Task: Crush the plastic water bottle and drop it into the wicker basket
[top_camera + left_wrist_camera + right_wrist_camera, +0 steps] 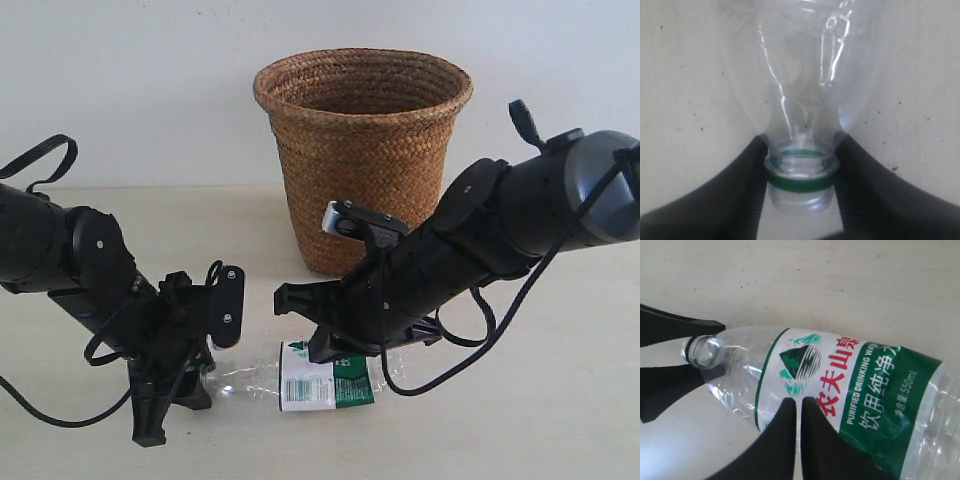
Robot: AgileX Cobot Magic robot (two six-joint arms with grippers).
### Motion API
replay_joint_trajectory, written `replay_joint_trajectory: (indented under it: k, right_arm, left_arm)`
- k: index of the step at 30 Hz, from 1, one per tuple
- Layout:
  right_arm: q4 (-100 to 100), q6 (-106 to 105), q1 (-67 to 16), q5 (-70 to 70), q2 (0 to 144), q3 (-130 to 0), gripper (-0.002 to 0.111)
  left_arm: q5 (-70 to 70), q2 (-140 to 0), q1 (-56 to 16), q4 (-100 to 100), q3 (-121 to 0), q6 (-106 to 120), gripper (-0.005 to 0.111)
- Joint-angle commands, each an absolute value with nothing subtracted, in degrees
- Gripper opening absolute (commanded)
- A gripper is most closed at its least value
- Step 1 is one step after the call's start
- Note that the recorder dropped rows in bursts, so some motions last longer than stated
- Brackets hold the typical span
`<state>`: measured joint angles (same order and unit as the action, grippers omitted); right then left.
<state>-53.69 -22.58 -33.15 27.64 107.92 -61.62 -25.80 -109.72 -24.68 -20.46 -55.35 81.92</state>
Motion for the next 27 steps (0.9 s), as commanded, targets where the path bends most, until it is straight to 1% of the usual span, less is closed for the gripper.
replay_joint_trajectory:
  k: [1,9,16,27]
  right_arm:
    - [-54.2,-23.5,-33.3,27.1,108.1,-62.0,0.0]
    - [-56.2,-25.0,-33.5,26.8,109.3,-62.2,0.0]
    - [-56.7,-25.5,-35.7,26.5,112.5,-64.6,0.0]
    - [-56.7,-24.5,-35.7,26.9,118.4,-64.7,0.0]
  left_arm:
    - [-26.6,-111.0,-25.2,-20.1,-54.7,81.9,0.004]
    - [-26.6,-111.0,-25.2,-20.1,-54.7,81.9,0.004]
    - [-26.6,-111.0,-25.2,-20.1,-54.7,81.9,0.004]
    - [-26.6,-111.0,-25.2,-20.1,-54.7,81.6,0.004]
